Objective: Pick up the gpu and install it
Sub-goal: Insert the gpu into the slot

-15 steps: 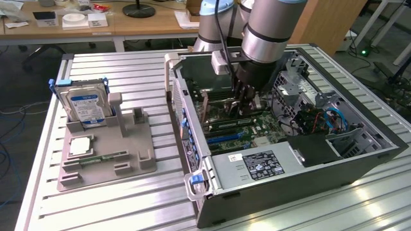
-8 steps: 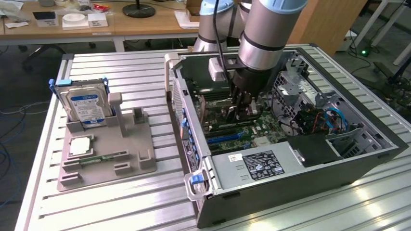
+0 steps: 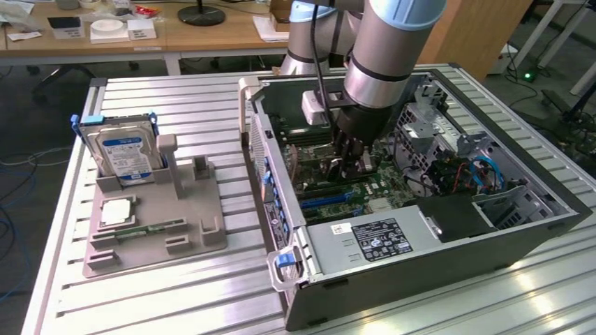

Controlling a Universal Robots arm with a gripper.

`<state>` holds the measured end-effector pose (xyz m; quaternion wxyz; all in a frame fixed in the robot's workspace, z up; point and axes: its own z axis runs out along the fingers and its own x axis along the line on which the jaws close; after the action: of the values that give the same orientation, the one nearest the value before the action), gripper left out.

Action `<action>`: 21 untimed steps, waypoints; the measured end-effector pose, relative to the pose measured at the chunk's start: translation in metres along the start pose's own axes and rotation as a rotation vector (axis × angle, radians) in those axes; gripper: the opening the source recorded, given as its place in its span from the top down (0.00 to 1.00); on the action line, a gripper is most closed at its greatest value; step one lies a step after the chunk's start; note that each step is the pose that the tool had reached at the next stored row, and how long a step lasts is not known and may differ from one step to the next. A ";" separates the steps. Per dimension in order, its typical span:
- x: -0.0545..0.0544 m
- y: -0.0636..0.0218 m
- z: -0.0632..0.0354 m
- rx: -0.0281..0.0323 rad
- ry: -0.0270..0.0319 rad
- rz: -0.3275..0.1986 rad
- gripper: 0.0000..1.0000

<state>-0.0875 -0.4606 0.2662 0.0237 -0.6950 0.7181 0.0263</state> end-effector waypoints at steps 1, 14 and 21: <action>0.000 0.0000 0.0000 -0.0001 0.0000 0.000 0.72; 0.003 -0.0001 0.0056 0.0000 -0.0001 0.000 0.72; 0.003 0.0012 0.0131 0.0001 -0.0001 0.002 0.72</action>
<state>-0.0888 -0.4628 0.2529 0.0237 -0.6943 0.7188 0.0263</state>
